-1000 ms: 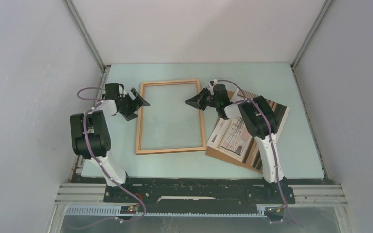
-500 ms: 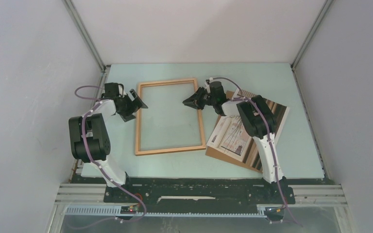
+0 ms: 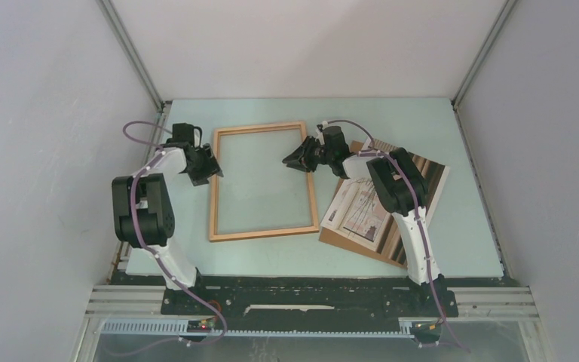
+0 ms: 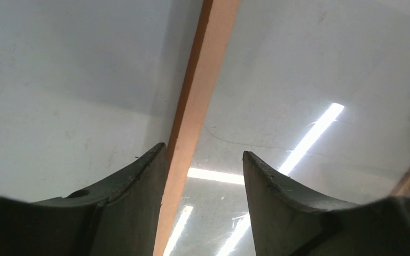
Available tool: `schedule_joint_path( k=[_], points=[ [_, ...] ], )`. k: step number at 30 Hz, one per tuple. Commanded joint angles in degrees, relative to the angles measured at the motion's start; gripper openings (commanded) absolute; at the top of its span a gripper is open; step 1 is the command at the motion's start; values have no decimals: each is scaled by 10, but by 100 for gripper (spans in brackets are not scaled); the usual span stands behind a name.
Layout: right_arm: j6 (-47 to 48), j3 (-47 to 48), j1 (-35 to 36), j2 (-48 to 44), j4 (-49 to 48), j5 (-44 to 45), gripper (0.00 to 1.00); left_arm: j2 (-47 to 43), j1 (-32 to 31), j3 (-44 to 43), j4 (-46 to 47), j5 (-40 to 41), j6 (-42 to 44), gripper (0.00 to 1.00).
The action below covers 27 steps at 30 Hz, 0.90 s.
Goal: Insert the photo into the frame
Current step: Place the photo frame item in the photo frame.
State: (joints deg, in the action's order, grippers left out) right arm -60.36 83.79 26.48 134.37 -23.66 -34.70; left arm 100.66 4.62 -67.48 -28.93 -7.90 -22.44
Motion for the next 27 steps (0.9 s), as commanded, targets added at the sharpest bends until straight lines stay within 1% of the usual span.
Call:
schedule_joint_path(
  k=[1,4,7,11,16,17,19,23,27],
  points=[
    [17,20,11,-12,2,2,38,29,-8,-46,-28,38,26,61],
    [18,20,11,-12,3,3,38,33,-13,-49,-35,57,32,62],
    [19,20,12,-14,3,2,38,39,-17,-54,-41,65,37,56],
    [28,25,13,-16,18,8,38,52,-21,-63,-49,77,42,44],
    [37,28,14,-19,35,14,44,73,-21,-77,-61,77,49,33],
    [40,31,15,-20,40,15,45,78,-21,-80,-66,90,50,31],
    [45,33,15,-21,49,16,46,86,-21,-87,-75,96,50,22],
    [59,37,17,-25,69,23,49,98,-21,-93,-84,105,49,18],
    [88,40,17,-42,109,42,58,101,-20,-94,-88,113,49,13]
  ],
)
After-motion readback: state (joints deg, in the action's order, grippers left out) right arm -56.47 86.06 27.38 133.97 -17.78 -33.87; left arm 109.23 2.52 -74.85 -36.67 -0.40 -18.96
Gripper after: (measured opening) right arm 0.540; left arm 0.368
